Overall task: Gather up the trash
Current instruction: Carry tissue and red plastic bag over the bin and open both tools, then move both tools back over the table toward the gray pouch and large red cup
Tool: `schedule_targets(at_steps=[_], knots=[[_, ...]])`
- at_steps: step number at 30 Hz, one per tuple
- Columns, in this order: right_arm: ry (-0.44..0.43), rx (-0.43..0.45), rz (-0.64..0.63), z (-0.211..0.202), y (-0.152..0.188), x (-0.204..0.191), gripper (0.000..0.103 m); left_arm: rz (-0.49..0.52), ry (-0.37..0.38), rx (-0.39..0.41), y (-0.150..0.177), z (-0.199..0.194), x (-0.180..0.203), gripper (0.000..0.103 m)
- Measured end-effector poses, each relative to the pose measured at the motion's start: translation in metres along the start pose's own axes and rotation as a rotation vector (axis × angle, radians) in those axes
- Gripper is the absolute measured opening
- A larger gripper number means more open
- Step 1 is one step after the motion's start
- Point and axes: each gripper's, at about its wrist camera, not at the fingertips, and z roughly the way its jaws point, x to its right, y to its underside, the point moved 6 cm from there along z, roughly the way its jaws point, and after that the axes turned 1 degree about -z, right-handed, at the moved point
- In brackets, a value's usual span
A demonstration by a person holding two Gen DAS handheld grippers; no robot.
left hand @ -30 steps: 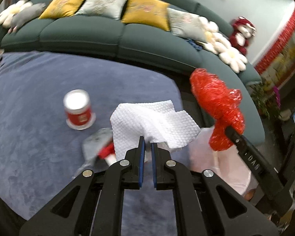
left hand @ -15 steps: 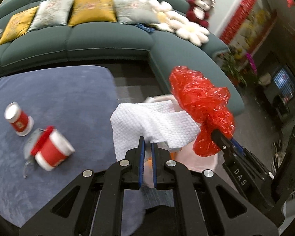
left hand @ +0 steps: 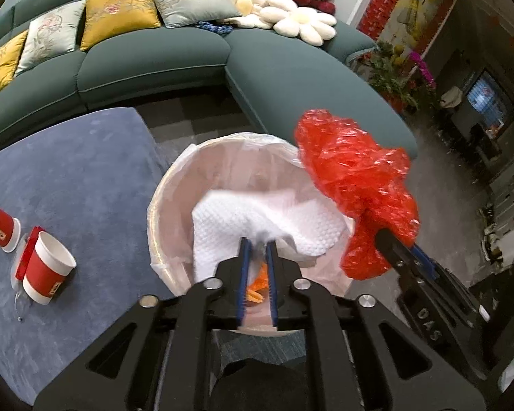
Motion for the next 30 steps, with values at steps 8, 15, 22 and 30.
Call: schedule_targets(at_steps=[8,15,22,30], knots=[[-0.018,-0.018,0.003,0.006,0.005,-0.003,0.023,-0.042,-0.043,0.014,0.005,0.000,-0.015,0.050],[-0.028,-0.019,-0.012,0.010,0.003,-0.011,0.040,-0.080,-0.087,0.027,0.006,-0.009,-0.034,0.060],[-0.028,0.005,-0.019,0.004,-0.001,-0.024,0.055,-0.126,-0.102,0.037,0.009,-0.017,-0.054,0.068],[-0.051,0.011,-0.060,-0.003,0.002,-0.053,0.062,-0.171,-0.116,0.044,0.015,-0.032,-0.082,0.068]])
